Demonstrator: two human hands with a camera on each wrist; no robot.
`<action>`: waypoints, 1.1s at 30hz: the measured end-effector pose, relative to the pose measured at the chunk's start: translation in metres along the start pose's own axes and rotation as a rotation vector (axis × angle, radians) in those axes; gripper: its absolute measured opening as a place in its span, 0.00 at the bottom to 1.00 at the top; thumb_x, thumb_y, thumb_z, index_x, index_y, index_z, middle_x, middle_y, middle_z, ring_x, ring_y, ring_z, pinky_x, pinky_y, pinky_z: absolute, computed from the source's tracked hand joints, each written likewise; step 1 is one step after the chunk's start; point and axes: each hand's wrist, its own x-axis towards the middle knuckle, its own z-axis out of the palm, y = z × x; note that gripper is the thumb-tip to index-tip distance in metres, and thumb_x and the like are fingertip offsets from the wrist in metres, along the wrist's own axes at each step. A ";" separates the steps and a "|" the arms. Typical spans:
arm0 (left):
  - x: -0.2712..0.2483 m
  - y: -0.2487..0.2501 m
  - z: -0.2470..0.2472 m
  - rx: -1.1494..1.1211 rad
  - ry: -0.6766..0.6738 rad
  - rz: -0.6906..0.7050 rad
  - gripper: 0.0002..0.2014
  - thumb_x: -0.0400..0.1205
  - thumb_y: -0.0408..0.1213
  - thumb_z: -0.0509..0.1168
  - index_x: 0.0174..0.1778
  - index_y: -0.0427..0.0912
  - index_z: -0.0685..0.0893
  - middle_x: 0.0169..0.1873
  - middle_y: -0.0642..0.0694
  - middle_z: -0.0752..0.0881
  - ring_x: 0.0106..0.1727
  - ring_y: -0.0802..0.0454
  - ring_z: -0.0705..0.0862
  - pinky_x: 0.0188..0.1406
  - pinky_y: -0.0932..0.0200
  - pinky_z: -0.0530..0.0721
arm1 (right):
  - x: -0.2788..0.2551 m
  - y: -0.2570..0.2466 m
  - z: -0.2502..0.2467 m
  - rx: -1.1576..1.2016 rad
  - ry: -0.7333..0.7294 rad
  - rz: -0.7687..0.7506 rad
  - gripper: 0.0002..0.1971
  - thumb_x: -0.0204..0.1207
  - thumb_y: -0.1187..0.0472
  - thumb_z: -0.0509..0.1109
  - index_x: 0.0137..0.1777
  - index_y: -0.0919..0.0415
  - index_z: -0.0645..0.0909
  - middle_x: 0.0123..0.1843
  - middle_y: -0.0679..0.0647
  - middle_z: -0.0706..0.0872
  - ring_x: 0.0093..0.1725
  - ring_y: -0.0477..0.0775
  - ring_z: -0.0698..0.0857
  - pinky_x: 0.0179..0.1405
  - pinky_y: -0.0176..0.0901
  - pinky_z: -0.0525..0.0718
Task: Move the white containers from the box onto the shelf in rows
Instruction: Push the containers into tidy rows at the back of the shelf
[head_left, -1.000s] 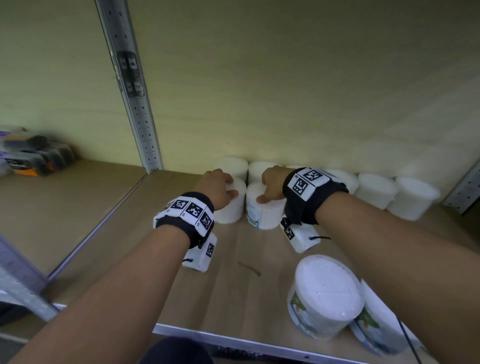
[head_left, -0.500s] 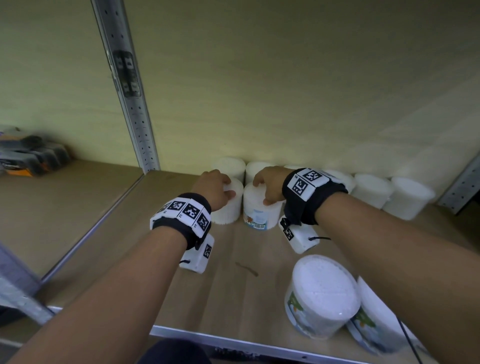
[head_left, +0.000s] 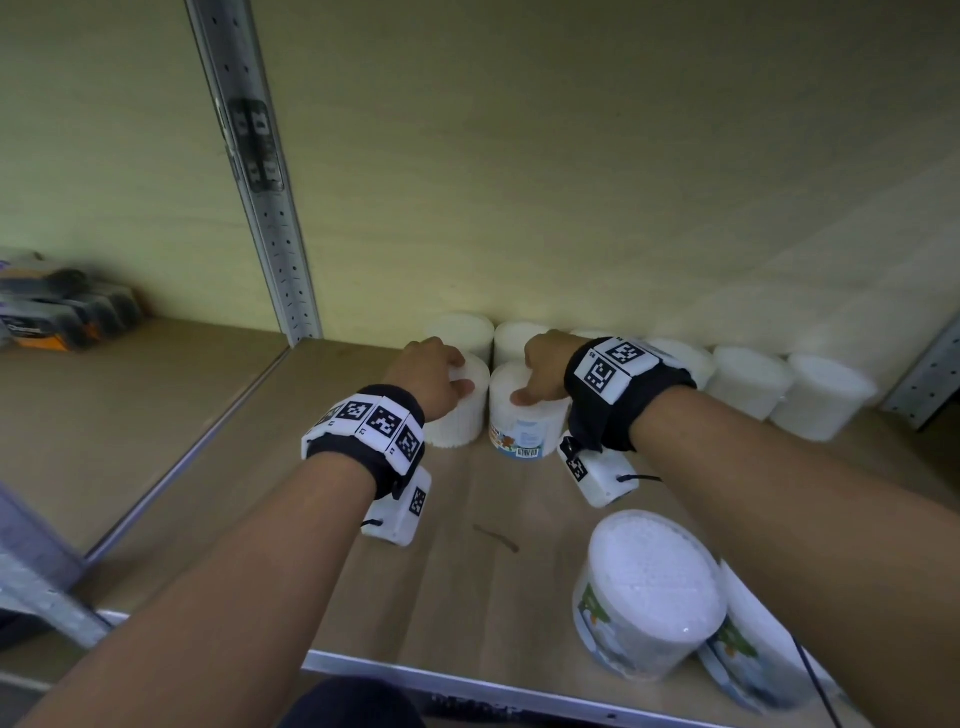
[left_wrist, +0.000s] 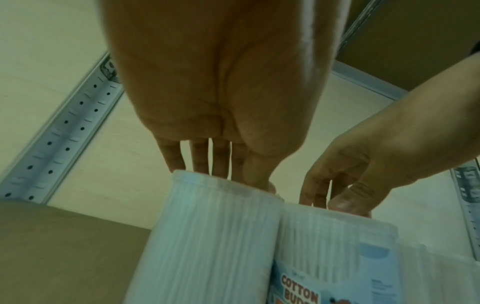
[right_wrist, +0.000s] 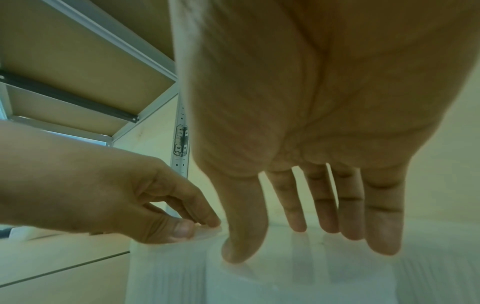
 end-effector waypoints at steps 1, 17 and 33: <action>0.000 0.000 0.000 -0.001 0.001 0.000 0.23 0.82 0.46 0.63 0.73 0.42 0.75 0.70 0.40 0.75 0.73 0.42 0.71 0.72 0.50 0.71 | 0.001 -0.001 0.000 -0.004 0.001 0.001 0.29 0.77 0.44 0.69 0.67 0.68 0.78 0.65 0.61 0.84 0.51 0.55 0.79 0.51 0.44 0.78; 0.001 -0.001 0.002 -0.019 0.008 0.001 0.23 0.82 0.46 0.64 0.72 0.42 0.76 0.70 0.41 0.75 0.73 0.42 0.71 0.72 0.50 0.71 | -0.001 0.006 -0.006 0.095 0.001 -0.097 0.30 0.74 0.60 0.73 0.77 0.55 0.71 0.76 0.54 0.75 0.73 0.57 0.76 0.69 0.46 0.77; 0.001 -0.001 0.001 -0.015 0.015 0.002 0.23 0.82 0.46 0.64 0.72 0.43 0.76 0.71 0.42 0.75 0.74 0.42 0.70 0.72 0.50 0.71 | 0.005 0.001 0.001 -0.028 -0.004 -0.041 0.35 0.76 0.45 0.70 0.77 0.66 0.68 0.75 0.60 0.75 0.72 0.59 0.76 0.70 0.45 0.74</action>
